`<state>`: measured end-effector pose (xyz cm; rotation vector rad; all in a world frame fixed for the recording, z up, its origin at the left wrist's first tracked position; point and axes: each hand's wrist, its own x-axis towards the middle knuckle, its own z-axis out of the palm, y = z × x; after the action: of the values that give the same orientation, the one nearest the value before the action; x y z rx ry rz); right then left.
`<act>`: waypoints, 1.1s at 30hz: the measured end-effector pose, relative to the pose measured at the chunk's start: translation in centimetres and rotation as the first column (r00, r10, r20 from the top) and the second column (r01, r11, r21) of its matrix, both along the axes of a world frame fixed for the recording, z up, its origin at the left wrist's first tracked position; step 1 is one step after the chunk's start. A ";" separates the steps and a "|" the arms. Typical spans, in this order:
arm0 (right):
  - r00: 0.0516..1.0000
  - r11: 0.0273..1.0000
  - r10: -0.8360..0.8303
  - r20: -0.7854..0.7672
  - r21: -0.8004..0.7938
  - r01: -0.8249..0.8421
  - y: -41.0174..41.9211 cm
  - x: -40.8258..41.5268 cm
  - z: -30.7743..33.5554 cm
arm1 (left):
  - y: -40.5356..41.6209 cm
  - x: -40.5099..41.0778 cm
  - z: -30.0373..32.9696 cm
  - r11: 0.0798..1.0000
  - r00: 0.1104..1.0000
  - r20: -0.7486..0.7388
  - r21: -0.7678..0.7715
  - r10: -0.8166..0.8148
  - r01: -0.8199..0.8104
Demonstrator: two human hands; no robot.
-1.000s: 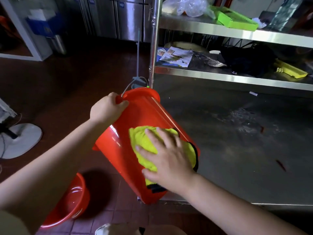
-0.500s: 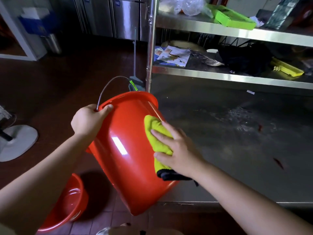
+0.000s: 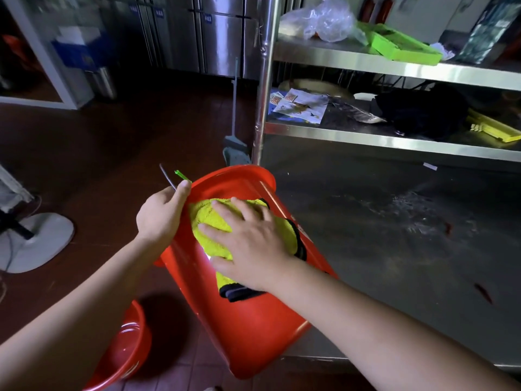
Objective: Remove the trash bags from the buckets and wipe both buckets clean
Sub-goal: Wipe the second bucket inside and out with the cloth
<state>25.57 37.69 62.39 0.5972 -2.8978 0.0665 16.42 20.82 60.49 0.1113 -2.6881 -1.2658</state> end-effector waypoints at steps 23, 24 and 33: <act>0.997 0.999 0.041 0.066 0.009 -0.042 4.3 3.3 0.1 | 1.9 -0.7 1.0 0.980 0.998 0.019 -0.189 -0.057 0.060; 0.995 0.995 0.093 0.046 0.038 -0.095 4.5 4.5 -0.3 | 2.2 -0.6 1.0 0.978 0.998 0.009 -0.198 -0.059 0.059; 0.993 0.986 0.117 -0.004 -0.120 -0.117 8.9 7.8 -1.3 | 3.6 0.3 1.7 0.977 1.000 -0.021 -0.211 -0.006 0.001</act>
<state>33.37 46.57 61.05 0.7453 -2.8342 0.2557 16.74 24.38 62.23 0.0652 -2.7838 -0.9679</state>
